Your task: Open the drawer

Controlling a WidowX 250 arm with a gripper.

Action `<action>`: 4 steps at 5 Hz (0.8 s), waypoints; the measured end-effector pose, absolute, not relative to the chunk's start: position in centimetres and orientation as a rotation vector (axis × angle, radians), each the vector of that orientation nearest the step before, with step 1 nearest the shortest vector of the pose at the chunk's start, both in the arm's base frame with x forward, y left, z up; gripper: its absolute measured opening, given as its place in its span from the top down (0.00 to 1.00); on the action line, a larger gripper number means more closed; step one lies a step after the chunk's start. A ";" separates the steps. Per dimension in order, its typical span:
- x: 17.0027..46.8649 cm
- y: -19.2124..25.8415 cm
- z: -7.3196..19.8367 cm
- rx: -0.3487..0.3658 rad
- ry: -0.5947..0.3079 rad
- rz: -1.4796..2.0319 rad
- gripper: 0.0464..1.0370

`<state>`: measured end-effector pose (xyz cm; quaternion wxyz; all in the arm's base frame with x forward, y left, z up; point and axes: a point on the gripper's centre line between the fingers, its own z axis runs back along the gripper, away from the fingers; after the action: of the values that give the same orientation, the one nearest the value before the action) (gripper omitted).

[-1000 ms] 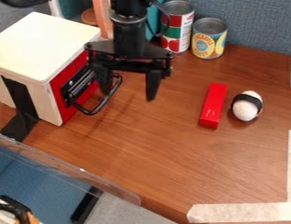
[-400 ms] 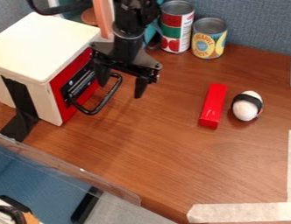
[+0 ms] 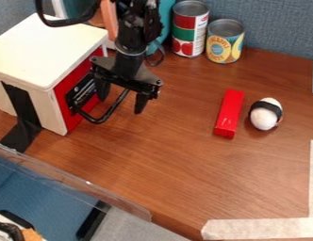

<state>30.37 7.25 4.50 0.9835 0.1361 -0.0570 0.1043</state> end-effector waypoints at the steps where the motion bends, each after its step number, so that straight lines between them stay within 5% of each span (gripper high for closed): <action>1: 31.0 8.1 3.5 0.274 -0.083 0.222 0.04; 2: 31.4 8.1 2.4 0.258 -0.050 0.214 0.09; 4: 34.1 2.8 1.8 0.207 -0.044 0.228 0.66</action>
<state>34.10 2.84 1.84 0.9879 0.1031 -0.0218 0.1134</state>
